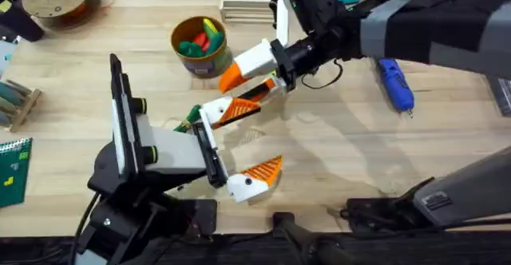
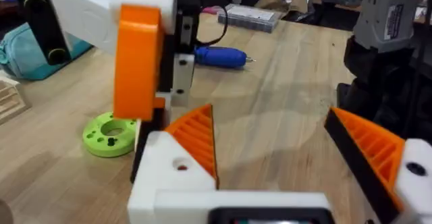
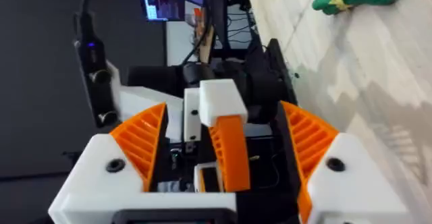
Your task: Pick up the gripper from the table and insert it into the empty holder that is missing its gripper. Then pick up a screw, insert it into the mounting hole, and use the screwdriver to tighten it. Finally, clean up the table by picking up the vegetable and placing it into the bucket.
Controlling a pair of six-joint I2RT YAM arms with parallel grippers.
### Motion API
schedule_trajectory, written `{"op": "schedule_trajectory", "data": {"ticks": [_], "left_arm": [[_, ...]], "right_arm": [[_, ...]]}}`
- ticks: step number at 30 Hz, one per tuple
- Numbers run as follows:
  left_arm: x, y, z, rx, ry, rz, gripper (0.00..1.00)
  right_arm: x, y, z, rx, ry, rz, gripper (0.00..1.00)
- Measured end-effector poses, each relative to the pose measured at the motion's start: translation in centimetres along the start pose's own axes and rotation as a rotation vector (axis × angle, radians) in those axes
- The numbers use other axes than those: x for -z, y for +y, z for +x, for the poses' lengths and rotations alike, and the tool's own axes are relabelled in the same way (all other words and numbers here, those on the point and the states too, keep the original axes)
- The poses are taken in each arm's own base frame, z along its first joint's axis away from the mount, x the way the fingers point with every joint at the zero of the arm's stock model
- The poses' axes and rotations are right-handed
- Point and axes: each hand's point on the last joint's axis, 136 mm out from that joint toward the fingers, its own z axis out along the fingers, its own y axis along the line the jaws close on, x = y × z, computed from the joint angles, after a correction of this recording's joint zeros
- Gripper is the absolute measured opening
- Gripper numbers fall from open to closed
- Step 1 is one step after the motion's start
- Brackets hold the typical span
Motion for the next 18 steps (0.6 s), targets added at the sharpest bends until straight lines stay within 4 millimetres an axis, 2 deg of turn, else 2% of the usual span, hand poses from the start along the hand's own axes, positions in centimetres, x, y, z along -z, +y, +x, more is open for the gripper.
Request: {"op": "schedule_trajectory", "data": {"ticks": [3, 6, 12, 18], "left_arm": [[0.0, 0.0, 0.0, 0.000, 0.000, 0.000, 0.987], [0.0, 0.0, 0.0, 0.000, 0.000, 0.000, 0.987], [0.0, -0.1, 0.0, 0.000, 0.000, 0.003, 0.987], [0.0, -0.1, 0.0, 0.000, 0.000, 0.004, 0.987]], "right_arm": [[0.4, -1.6, -0.9, 0.008, -0.047, 0.094, 0.891], [1.7, -3.0, -2.4, 0.015, -0.111, 0.183, 0.894], [5.7, -3.2, -6.0, 0.042, -0.228, 0.342, 0.894], [8.6, -6.0, -5.7, 0.012, -0.228, 0.672, 0.896]]}}
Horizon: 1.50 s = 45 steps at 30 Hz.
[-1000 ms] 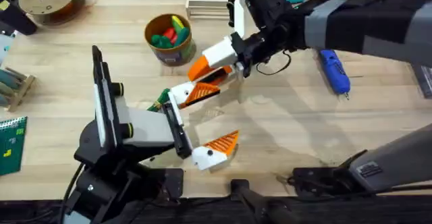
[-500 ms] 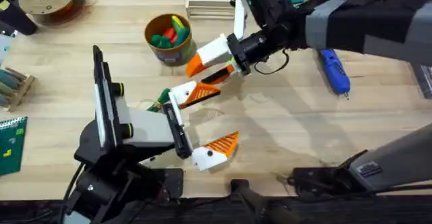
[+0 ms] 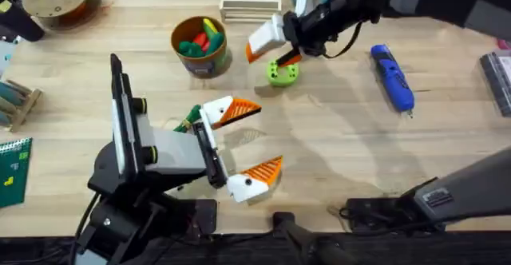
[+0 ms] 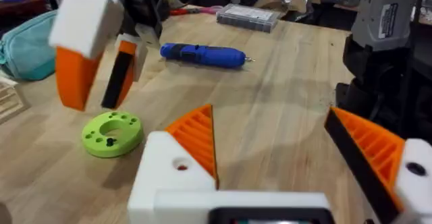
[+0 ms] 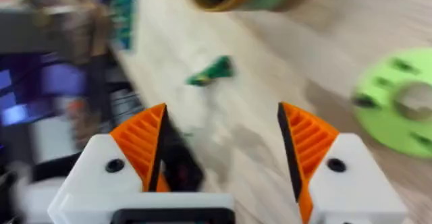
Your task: Pick up the gripper from the table and insert it into the empty holder that is missing its gripper. Then pick up a screw, insert it into the mounting hole, and use the screwdriver to tighten it. Finally, clean up the table by picking up the vegetable and placing it into the bucket.
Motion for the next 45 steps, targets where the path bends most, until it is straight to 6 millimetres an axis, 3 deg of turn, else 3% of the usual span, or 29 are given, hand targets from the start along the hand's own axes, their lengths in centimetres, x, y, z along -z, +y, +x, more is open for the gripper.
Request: {"op": "schedule_trajectory", "data": {"ticks": [3, 7, 15, 20, 23, 26, 28, 32, 41, 45], "left_arm": [[0.0, 0.0, 0.0, 0.000, 0.000, 0.003, 0.987], [0.0, -0.1, 0.0, 0.000, 0.000, 0.005, 0.987], [0.0, -0.1, 0.0, 0.000, 0.000, 0.007, 0.987], [0.0, -0.1, 0.0, 0.000, 0.000, 0.007, 0.987], [0.0, -0.1, 0.0, 0.000, 0.000, 0.007, 0.987], [0.0, -0.1, 0.0, 0.000, 0.000, 0.007, 0.987], [0.0, -0.1, 0.0, 0.000, 0.000, 0.007, 0.987], [0.0, -0.1, 0.0, 0.000, 0.000, 0.007, 0.987], [0.0, -0.1, 0.0, 0.000, 0.000, 0.007, 0.987], [0.0, -0.1, 0.0, 0.000, 0.000, 0.007, 0.987]], "right_arm": [[-0.4, -1.8, 0.7, 0.035, 0.017, 0.166, 0.896], [-1.1, -2.4, 1.7, 0.104, 0.042, 0.307, 0.897], [-1.1, -2.6, 0.7, 0.207, 0.012, 0.358, 0.897], [-2.2, -2.5, 0.7, 0.312, 0.020, 0.423, 0.896], [-3.5, -2.8, 1.2, 0.346, 0.052, 0.448, 0.824], [-4.8, -3.2, 1.6, 0.374, 0.084, 0.464, 0.612], [-5.4, -3.6, 1.8, 0.384, 0.100, 0.477, 0.541], [-5.2, -4.8, 1.1, 0.403, 0.082, 0.548, 0.532], [-5.0, -5.1, 0.0, 0.415, 0.042, 0.584, 0.514], [-5.5, -5.7, 0.2, 0.411, 0.059, 0.596, 0.385]]}}
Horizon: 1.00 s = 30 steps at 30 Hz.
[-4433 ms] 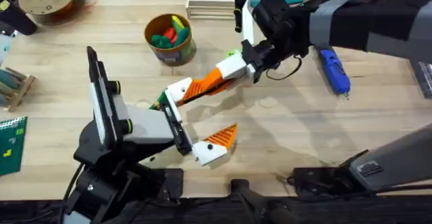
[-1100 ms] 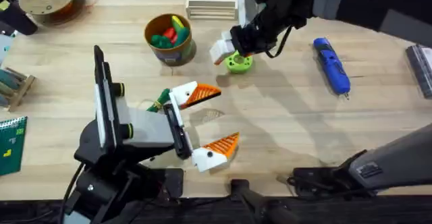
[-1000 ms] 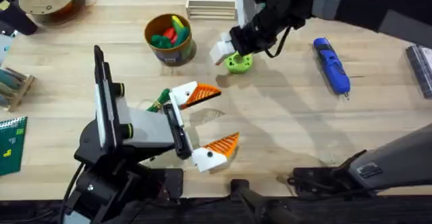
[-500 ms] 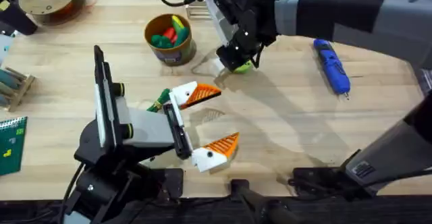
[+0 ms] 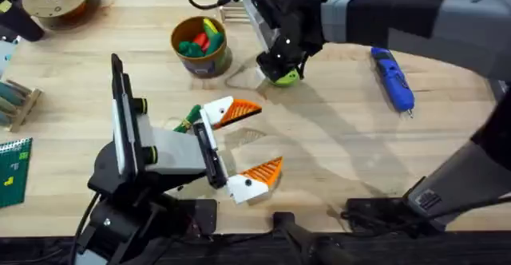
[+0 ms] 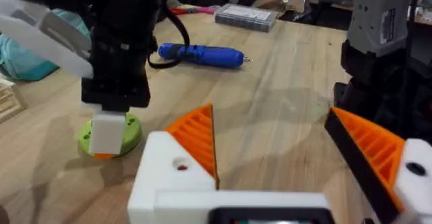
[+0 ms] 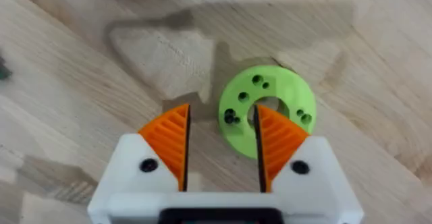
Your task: Pick up the gripper from the table and insert it into the empty holder that is missing its gripper. Then pick up a screw, insert it into the mounting hole, and use the screwdriver to tighten it. Finally, clean up the table by picking up the vegetable and placing it into the bucket.
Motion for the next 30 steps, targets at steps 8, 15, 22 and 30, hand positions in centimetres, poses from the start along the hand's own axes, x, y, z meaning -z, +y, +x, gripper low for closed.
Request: {"op": "schedule_trajectory", "data": {"ticks": [8, 15, 22, 30], "left_arm": [[0.00, -0.01, 0.00, 0.000, 0.000, 0.000, 0.987], [0.00, -0.01, 0.00, 0.000, 0.000, 0.000, 0.987], [0.00, -0.01, 0.00, 0.000, 0.000, 0.000, 0.987], [0.00, -0.01, 0.01, 0.000, 0.000, 0.000, 0.987]], "right_arm": [[-0.69, -0.15, 0.16, -0.001, 0.012, 0.011, 0.186], [-0.69, -0.31, 0.13, -0.004, 0.010, 0.020, 0.099], [-0.74, -0.33, 0.06, -0.012, 0.008, 0.021, 0.012], [-0.73, -0.33, 0.06, -0.012, 0.009, 0.021, 0.008]]}}
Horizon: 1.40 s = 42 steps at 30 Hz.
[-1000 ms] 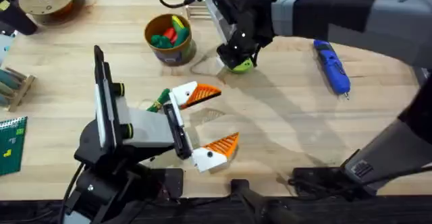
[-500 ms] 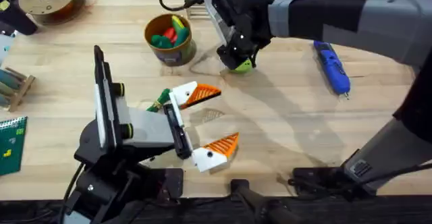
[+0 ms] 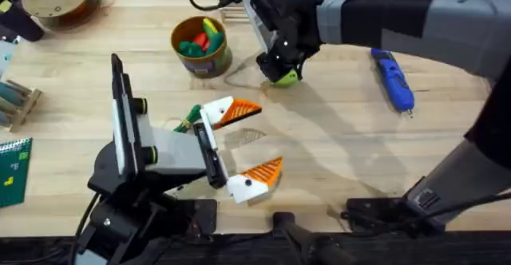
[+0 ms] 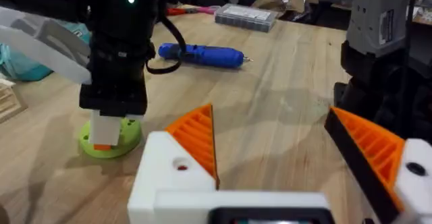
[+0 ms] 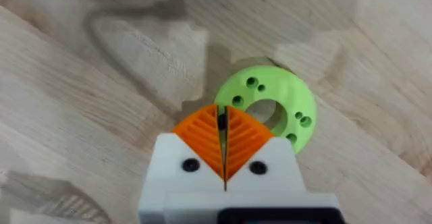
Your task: Pick up the gripper from the table and insert it into the empty holder that is missing its gripper. Then pick up a screw, insert it into the mounting hole, and use the screwdriver to tighten it. Finally, clean up the table by picking up the vegetable and placing it into the bucket.
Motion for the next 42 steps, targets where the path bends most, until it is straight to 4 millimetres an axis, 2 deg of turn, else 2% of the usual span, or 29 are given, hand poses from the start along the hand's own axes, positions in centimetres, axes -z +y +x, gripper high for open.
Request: {"op": "schedule_trajectory", "data": {"ticks": [5, 9, 14, 15, 19, 24, 25, 30, 34, 42], "left_arm": [[0.0, 0.0, 0.0, 0.000, 0.000, 0.000, 0.987], [0.0, 0.0, 0.0, 0.000, 0.000, 0.000, 0.987], [0.0, 0.0, 0.0, 0.000, 0.000, 0.000, 0.988], [0.0, 0.0, 0.0, 0.000, 0.000, 0.000, 0.987], [0.0, 0.0, 0.0, 0.000, 0.000, 0.000, 0.987], [0.0, 0.0, 0.0, 0.000, 0.000, 0.000, 0.987], [0.0, 0.0, 0.0, 0.000, 0.000, 0.000, 0.987], [0.0, 0.0, 0.0, 0.000, 0.000, 0.000, 0.987], [0.0, 0.0, 0.0, 0.000, 0.000, 0.000, 0.987], [0.0, 0.0, 0.0, 0.000, 0.000, 0.000, 0.987]], "right_arm": [[0.6, 0.0, -0.5, -0.001, -0.014, 0.000, 0.008], [2.4, -0.2, -0.9, -0.002, -0.032, 0.000, 0.008], [6.5, -0.5, -1.2, -0.003, -0.037, -0.001, 0.008], [8.7, -0.6, -0.6, 0.001, 0.009, -0.002, 0.008], [11.0, -0.3, -0.5, 0.002, 0.040, -0.025, 0.008], [14.2, 1.1, -3.0, 0.000, -0.040, -0.123, 0.008], [16.1, 2.3, -4.1, 0.003, -0.081, -0.200, 0.008], [17.5, 4.1, -3.7, 0.012, -0.067, -0.307, 0.008], [17.8, 5.4, -3.2, 0.036, -0.047, -0.349, 0.008], [18.4, 9.5, -2.4, 0.132, -0.038, -0.400, 0.008]]}}
